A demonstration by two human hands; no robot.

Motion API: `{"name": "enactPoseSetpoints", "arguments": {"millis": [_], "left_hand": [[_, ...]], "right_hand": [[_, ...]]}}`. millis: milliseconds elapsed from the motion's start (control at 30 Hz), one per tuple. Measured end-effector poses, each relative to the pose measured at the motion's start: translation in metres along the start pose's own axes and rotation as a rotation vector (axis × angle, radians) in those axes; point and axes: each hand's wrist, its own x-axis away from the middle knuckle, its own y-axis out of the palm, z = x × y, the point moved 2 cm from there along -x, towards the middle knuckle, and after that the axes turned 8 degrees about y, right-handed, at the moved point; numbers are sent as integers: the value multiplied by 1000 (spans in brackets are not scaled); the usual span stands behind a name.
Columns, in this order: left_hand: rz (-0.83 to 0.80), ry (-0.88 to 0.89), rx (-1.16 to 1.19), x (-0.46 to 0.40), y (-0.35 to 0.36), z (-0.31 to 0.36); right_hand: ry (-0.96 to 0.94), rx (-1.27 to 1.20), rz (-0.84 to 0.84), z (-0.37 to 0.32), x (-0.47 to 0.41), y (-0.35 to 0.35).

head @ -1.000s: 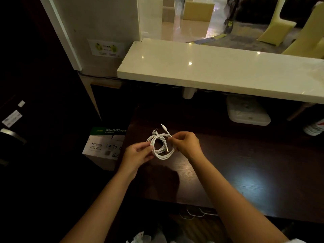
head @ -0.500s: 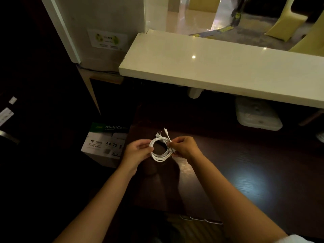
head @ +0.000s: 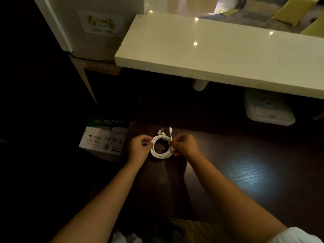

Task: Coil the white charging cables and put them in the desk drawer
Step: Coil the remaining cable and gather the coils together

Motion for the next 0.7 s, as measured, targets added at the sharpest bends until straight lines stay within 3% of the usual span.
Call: {"name": "enactPoseSetpoints", "arguments": {"millis": [267, 433, 600, 700], "left_hand": [[2, 32, -19, 3, 1, -5], [-78, 61, -81, 7, -4, 0], [-126, 265, -361, 30, -16, 21], [-144, 445, -530, 58, -9, 39]], "right_hand": [[-77, 63, 69, 9, -7, 4], [-153, 123, 69, 10, -2, 2], [-290, 348, 187, 16, 25, -14], [-425, 640, 310, 37, 52, -21]]}}
